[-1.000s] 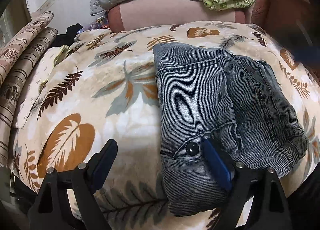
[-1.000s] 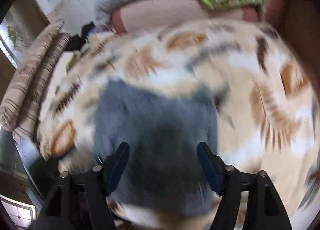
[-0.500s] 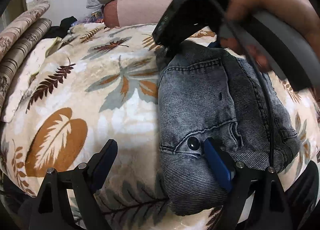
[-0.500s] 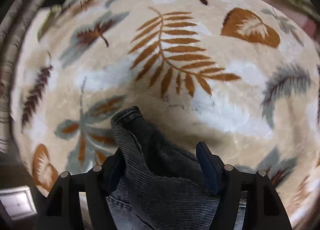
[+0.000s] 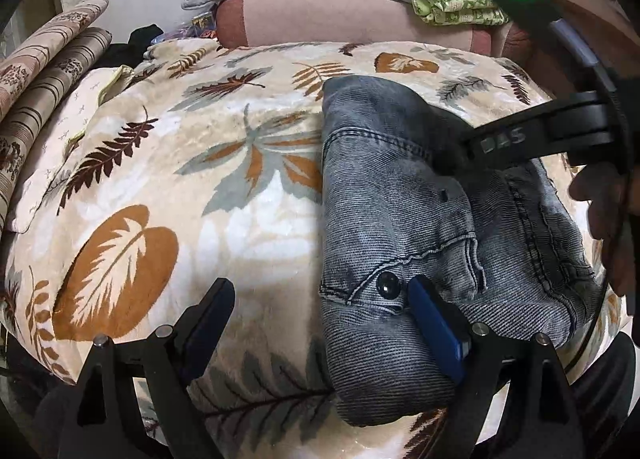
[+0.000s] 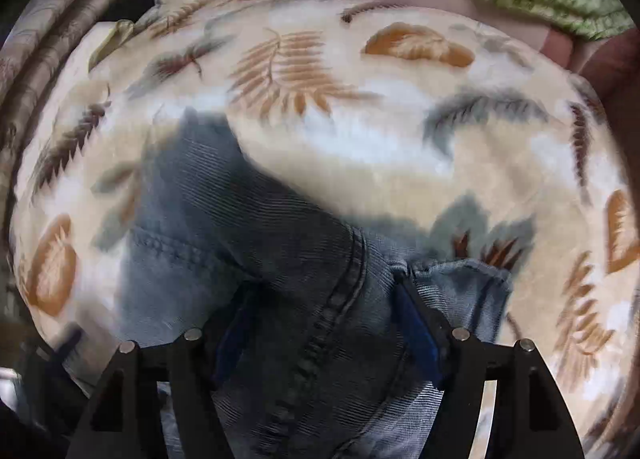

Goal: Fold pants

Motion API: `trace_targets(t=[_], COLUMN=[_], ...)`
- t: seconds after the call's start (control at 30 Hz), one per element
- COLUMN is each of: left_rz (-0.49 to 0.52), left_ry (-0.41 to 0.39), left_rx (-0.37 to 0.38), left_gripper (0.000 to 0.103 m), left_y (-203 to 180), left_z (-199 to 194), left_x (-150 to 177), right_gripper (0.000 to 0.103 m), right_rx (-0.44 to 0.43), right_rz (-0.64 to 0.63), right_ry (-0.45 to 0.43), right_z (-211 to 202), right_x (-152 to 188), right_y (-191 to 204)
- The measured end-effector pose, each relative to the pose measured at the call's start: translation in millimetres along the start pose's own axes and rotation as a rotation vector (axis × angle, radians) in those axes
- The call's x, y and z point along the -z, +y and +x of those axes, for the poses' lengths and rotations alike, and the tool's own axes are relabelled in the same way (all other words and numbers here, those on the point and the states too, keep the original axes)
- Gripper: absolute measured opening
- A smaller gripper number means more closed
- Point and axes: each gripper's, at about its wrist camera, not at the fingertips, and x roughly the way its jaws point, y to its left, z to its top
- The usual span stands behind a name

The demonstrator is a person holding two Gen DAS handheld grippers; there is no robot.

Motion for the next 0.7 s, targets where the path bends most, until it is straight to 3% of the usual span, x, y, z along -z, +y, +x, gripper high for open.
trace_targets(t=[0.2, 0.23, 0.3, 0.33, 0.4, 0.5, 0.63, 0.7], left_rz=[-0.013, -0.016, -0.018, -0.018, -0.013, -0.017, -0.025, -0.032], left_ry=[0.005, 0.006, 0.007, 0.01, 0.004, 0.01, 0.013, 0.016], left_rx=[0.001, 0.0, -0.001, -0.001, -0.003, -0.003, 0.003, 0.007], left_gripper=[0.089, 0.09, 0.09, 0.09, 0.09, 0.091, 0.094, 0.094], left_y=[2.5, 2.6, 2.6, 2.4, 2.5, 3.2, 5.2, 6.1], left_z=[0.8, 1.2, 1.8, 2.3, 1.3, 2.1, 3.4, 4.1], left_x=[0.0, -0.1, -0.3, 0.1, 1.2, 0.0, -0.1, 0.0], right_gripper=[0.074, 0.076, 0.08, 0.081, 0.084, 0.084, 0.085, 0.085], right_rx=[-0.002, 0.009, 0.026, -0.002, -0.03, 0.002, -0.012, 0.027], right_rz=[0.061, 0.073, 0.077, 0.095, 0.138, 0.122, 0.155, 0.15], right_ry=[-0.127, -0.122, -0.031, -0.008, -0.034, -0.036, -0.116, -0.07], right_z=[-53.3, -49.3, -22.2, -8.8, -10.4, -23.5, -47.1, -32.3], right_x=[18.3, 26.4, 41.2, 47.2, 49.1, 43.3, 55.9, 69.1], right_y=[-8.2, -11.1, -18.3, -23.7, -30.0, -22.2, -25.4, -26.1])
